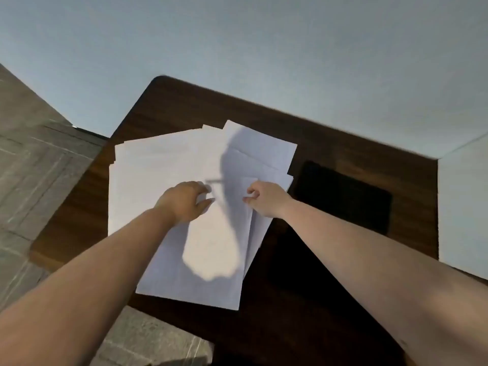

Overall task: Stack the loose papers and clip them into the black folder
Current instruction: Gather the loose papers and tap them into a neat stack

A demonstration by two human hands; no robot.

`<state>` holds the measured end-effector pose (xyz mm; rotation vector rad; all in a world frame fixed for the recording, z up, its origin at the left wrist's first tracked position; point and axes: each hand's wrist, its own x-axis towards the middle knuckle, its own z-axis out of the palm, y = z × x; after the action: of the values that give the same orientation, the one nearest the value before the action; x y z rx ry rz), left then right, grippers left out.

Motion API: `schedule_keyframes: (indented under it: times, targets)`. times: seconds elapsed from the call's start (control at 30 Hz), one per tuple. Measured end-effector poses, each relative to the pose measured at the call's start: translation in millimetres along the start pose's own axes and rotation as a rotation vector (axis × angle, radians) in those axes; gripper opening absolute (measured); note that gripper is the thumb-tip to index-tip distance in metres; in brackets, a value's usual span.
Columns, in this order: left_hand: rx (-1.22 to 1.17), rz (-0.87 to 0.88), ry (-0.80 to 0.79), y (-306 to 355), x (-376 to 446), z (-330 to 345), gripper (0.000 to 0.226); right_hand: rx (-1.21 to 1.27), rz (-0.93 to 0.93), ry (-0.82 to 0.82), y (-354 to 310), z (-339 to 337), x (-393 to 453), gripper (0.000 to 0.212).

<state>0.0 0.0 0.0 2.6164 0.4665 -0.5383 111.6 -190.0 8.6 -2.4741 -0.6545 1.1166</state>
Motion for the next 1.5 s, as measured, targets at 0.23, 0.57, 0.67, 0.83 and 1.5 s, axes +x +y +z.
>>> schedule_keyframes:
  times: [0.23, 0.57, 0.67, 0.83, 1.5]
  targets:
    - [0.121, -0.369, 0.084, -62, -18, 2, 0.083, -0.134, 0.137, 0.207, 0, 16, 15, 0.063]
    - [-0.232, -0.855, 0.191, -96, -20, 2, 0.126, 0.076, 0.467, 0.315, -3, 23, 30, 0.087]
    - [-0.601, -0.877, 0.314, -101, -18, -2, 0.128, 0.240, 0.545, 0.410, 1, 23, 33, 0.089]
    - [-0.822, -0.700, 0.363, -88, -21, -4, 0.086, 0.237, 0.431, 0.443, -2, 32, 34, 0.088]
    - [-1.322, -0.393, 0.163, -33, 2, 26, 0.013, 0.659, 0.191, 0.342, 2, 25, 28, 0.103]
